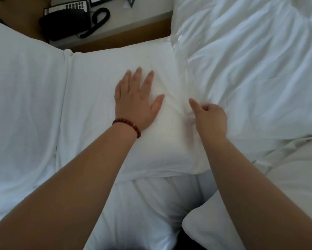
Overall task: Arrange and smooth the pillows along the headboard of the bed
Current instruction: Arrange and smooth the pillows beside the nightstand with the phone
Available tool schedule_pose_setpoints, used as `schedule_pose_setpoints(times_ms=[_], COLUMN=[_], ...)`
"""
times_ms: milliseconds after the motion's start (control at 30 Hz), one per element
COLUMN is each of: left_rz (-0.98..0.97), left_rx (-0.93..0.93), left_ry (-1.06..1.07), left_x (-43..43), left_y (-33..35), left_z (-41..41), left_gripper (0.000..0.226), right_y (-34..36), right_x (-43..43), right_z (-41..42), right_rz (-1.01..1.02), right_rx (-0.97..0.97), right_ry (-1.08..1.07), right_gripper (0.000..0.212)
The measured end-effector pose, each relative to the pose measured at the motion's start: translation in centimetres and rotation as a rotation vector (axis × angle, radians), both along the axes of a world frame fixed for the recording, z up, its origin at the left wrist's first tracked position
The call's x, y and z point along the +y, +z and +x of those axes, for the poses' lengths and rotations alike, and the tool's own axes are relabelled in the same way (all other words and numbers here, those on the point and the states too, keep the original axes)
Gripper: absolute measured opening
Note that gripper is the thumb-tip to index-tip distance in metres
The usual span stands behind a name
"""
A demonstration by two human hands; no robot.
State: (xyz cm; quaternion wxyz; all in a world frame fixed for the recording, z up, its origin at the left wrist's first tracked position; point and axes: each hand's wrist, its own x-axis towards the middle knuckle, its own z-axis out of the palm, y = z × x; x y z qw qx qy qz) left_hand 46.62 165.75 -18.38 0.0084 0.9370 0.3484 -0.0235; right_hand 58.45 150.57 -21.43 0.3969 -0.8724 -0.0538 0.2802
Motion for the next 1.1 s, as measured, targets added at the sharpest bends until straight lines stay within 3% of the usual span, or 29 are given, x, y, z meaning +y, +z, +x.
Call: schedule_pose_setpoints(times_ms=[133, 267, 367, 467, 533, 733, 833, 967, 1033, 1100], left_rz=[0.044, 0.028, 0.025, 0.014, 0.015, -0.084, 0.079, 0.013, 0.001, 0.015], left_rx=[0.032, 0.016, 0.030, 0.014, 0.023, -0.034, -0.175, 0.106, 0.107, 0.068], left_ry=[0.022, 0.020, 0.018, 0.018, 0.015, 0.043, 0.042, 0.216, 0.215, 0.220], left_x=[-0.3, 0.0, 0.3, 0.1, 0.3, 1.3, 5.8, 10.1, 9.4, 8.7], left_y=[-2.3, -4.0, -4.9, -5.6, -5.9, -3.6, -0.4, -0.3, -2.1, -3.6], left_z=[0.1, -0.2, 0.2, 0.4, 0.4, 1.5, 3.4, 4.2, 4.0, 3.8], left_gripper=[0.071, 0.070, 0.069, 0.069, 0.068, 0.068, 0.058, 0.071, 0.072, 0.074], right_y=[-0.3, -0.9, -1.0, 0.1, 0.6, -1.6, -2.5, -2.1, -1.2, -0.7], right_x=[3.1, 2.6, 3.9, 8.3, 11.7, 14.1, 13.5, 14.9, 16.3, 17.8], right_z=[3.0, 2.0, 3.0, 6.9, 9.3, 11.2, 10.5, 11.3, 12.3, 13.4], right_rz=[-0.037, 0.067, 0.054, 0.016, -0.012, 0.162, 0.260, 0.263, 0.255, 0.219], right_rx=[-0.111, -0.258, -0.177, -0.144, -0.104, -0.011, -0.021, -0.044, 0.012, 0.042], right_ry=[0.027, -0.081, -0.040, 0.099, 0.143, 0.006, -0.080, -0.012, 0.031, 0.077], right_gripper=[0.032, 0.025, 0.027, 0.051, 0.054, 0.021, 0.019, 0.029, 0.043, 0.043])
